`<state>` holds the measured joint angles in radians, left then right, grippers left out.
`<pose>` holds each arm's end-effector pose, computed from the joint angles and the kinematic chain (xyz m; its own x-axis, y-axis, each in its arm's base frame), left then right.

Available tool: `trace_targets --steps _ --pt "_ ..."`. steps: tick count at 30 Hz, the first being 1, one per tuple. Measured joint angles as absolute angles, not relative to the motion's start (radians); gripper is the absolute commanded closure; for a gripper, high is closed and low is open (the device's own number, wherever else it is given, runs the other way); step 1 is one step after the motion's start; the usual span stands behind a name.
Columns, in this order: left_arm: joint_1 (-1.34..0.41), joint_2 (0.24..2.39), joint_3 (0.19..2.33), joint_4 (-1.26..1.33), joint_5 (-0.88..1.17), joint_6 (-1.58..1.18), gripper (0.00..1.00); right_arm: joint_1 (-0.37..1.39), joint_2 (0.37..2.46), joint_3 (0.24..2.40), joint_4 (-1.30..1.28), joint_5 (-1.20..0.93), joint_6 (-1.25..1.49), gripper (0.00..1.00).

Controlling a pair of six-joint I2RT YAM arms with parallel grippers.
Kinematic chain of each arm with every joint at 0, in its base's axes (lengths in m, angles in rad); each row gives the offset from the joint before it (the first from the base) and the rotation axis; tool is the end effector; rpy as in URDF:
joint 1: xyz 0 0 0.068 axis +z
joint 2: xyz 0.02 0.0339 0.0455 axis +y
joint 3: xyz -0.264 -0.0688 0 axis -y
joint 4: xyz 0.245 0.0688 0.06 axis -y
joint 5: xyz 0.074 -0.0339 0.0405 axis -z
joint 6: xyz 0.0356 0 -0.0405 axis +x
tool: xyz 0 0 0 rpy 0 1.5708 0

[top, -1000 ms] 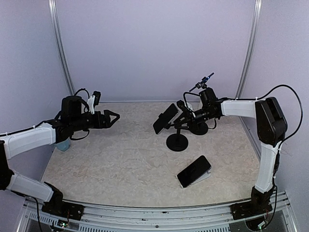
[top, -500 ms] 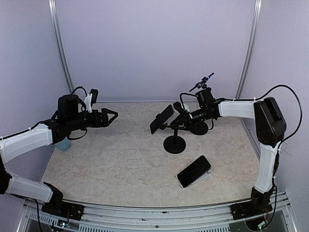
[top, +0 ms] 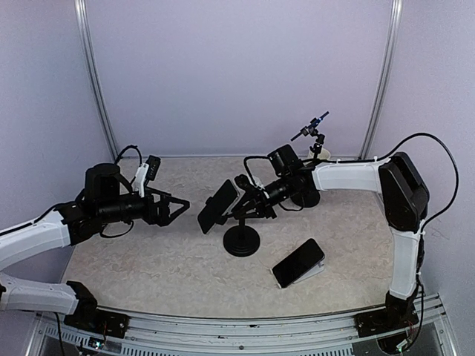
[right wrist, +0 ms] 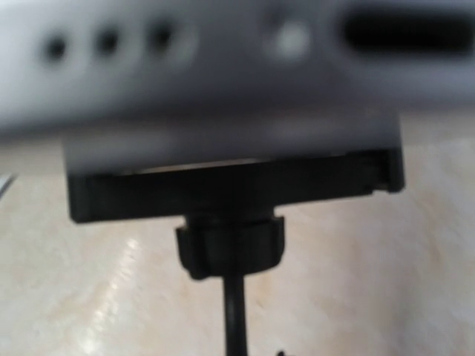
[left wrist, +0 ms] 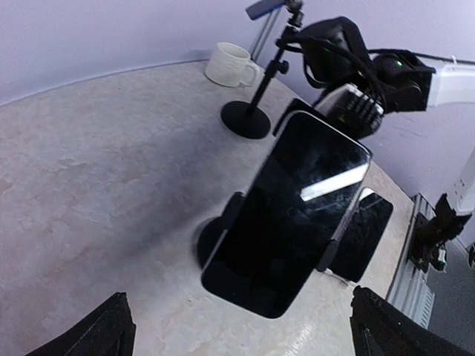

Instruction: Remove the phone from the phone stand

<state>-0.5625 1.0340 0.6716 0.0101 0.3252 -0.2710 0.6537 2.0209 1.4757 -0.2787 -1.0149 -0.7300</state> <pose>0.1940 -0.1357 0.2724 -0.4844 0.0055 -0.8748 0.6532 0.6675 -0.3575 0.3297 0.2907 0.2074 0.0854 -0.3779 -0.9219 -0.9690 -0.2469 0.0114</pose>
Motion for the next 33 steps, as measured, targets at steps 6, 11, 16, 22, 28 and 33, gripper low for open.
trace_targets --steps 6,11,16,22,28,33 --pt "-0.753 0.952 0.601 -0.006 0.303 -0.196 0.01 0.696 2.034 1.477 -0.279 -1.042 -0.746 1.00" --pt "-0.802 0.928 0.589 -0.046 0.295 -0.116 0.01 0.717 2.035 1.480 -0.289 -1.042 -0.771 1.00" --pt "-0.804 0.934 0.582 -0.076 0.264 -0.032 0.01 0.746 2.035 1.480 -0.296 -1.043 -0.791 1.00" --pt "-0.804 0.999 0.574 -0.084 0.234 0.047 0.01 0.764 2.035 1.482 -0.306 -1.043 -0.805 1.00" --pt "-0.804 1.037 0.574 -0.070 0.233 0.091 0.01 0.767 2.035 1.488 -0.321 -1.042 -0.817 1.00" --pt "-0.804 1.097 0.574 -0.051 0.251 0.111 0.01 0.774 2.035 1.489 -0.329 -1.043 -0.822 1.00"
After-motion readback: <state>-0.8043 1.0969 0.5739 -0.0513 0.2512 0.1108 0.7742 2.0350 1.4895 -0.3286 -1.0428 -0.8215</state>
